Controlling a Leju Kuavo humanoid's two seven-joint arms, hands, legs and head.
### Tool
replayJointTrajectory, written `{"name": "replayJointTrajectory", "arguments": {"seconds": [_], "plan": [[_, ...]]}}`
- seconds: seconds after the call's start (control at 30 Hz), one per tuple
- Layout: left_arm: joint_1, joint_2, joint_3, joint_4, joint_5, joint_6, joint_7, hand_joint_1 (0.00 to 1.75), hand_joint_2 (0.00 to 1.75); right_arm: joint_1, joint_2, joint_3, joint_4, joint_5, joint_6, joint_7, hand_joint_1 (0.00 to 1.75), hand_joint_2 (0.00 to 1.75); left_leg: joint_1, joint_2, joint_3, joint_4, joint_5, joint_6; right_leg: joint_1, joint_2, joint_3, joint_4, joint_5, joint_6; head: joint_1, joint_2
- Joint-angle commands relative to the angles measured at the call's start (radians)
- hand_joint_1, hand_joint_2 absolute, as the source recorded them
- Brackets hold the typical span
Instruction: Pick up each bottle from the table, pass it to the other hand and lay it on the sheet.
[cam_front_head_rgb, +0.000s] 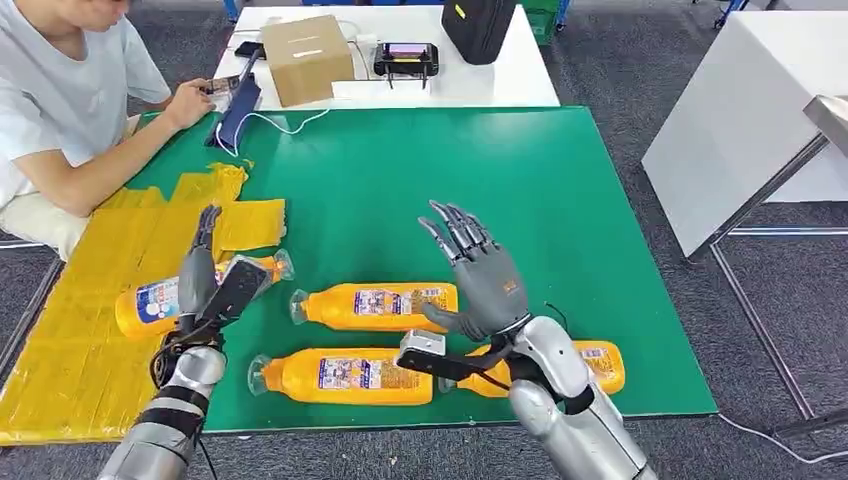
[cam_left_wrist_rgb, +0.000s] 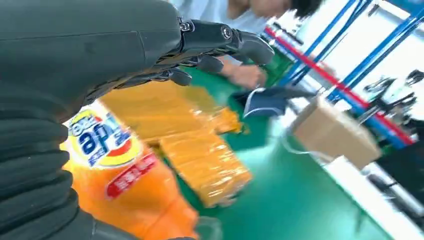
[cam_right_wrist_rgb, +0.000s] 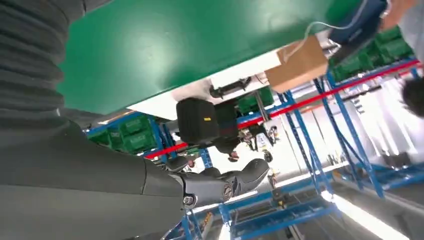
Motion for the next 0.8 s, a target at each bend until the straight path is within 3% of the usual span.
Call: {"name": "replayJointTrajectory", "arguments": {"seconds": [0.03,0.3,0.63,0.8], "plan": [[0.04,-0.044,-0.035,-0.238,0.158,-0.125,-0.043,0.0,1.75,-0.165,0.023,0.078,0.283,0.056,0.056,0.043,0.0,1.75,0.002,0.002,0.004,0.001,-0.003,-0.002,0.001,0.007,0.004,0.0,-0.001,-0.002,0.0,0.0],[0.022,-0.053,-0.183,-0.35,0.249,-0.195,-0.047,0.0,1.75,-0.307,0.131,0.105,0.63,0.043,0.089,0.036,0.0,1.75,0.002,0.002,0.002,0.001,-0.002,-0.001,0.001,0.006,0.002,0.0,0.0,-0.002,0.0,0.0],[0.018,-0.059,-0.197,-0.355,0.293,-0.183,-0.068,0.0,1.75,-0.313,0.153,0.104,0.685,0.009,0.087,0.016,0.0,1.75,0.002,0.0,0.006,0.001,-0.003,-0.002,0.001,0.006,0.006,0.0,-0.003,-0.002,0.0,0.0],[-0.006,-0.08,-0.221,-0.328,0.373,-0.184,-0.093,0.0,1.75,-0.347,0.206,0.114,0.822,-0.039,0.099,-0.007,0.0,1.75,0.002,-0.001,0.003,0.001,-0.001,-0.001,0.001,0.004,0.003,0.0,-0.001,-0.002,0.0,0.0]]}}
